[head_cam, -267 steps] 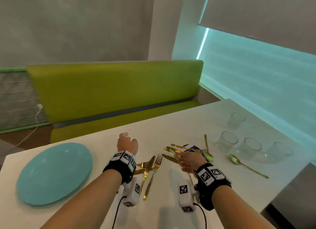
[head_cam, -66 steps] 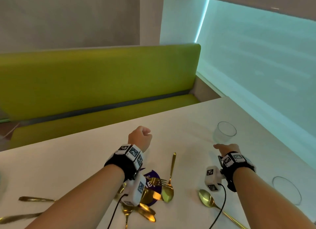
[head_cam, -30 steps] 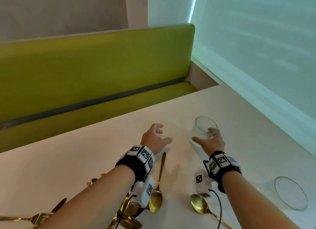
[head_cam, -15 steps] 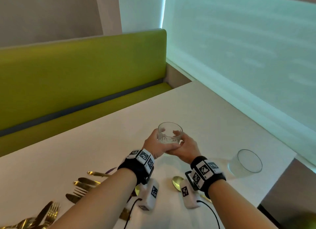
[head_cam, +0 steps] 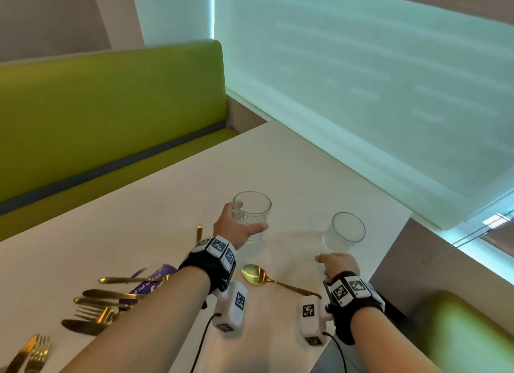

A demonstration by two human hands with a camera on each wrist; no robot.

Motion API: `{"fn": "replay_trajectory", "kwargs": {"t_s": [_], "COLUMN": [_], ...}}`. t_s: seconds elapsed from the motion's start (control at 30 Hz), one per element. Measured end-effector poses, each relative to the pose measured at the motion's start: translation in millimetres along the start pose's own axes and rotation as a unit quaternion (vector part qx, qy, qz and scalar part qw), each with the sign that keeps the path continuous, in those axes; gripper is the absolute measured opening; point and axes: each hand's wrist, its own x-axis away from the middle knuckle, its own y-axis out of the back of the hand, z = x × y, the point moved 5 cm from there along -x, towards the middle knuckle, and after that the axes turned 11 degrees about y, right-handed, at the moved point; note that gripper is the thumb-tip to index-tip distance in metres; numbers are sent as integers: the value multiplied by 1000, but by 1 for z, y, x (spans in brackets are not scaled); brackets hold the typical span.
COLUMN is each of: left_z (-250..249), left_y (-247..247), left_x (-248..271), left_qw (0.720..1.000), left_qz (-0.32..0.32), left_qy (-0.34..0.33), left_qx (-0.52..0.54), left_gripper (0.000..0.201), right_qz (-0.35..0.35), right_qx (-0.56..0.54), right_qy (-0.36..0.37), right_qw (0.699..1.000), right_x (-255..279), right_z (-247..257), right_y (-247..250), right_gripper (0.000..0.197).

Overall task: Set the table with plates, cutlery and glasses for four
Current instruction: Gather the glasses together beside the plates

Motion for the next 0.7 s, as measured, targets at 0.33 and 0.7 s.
{"fn": "replay_trajectory", "kwargs": {"t_s": [0.33,0.7], "left_z": [12,23], "left_y": [3,20], "left_x": [-7,0], "left_qw": [1000,999], "left_qz": [-7,-27], "left_qy": [17,25], "left_qx": [-6,-17], "left_gripper": [81,80], "right_qz": [-132,-134], "right_qx": [-49,-3], "right_qy": [60,87], "right_qw": [988,987], "right_x": [-26,-26], "right_z": [5,14], "right_y": [25,22], "right_gripper": [90,79]}}
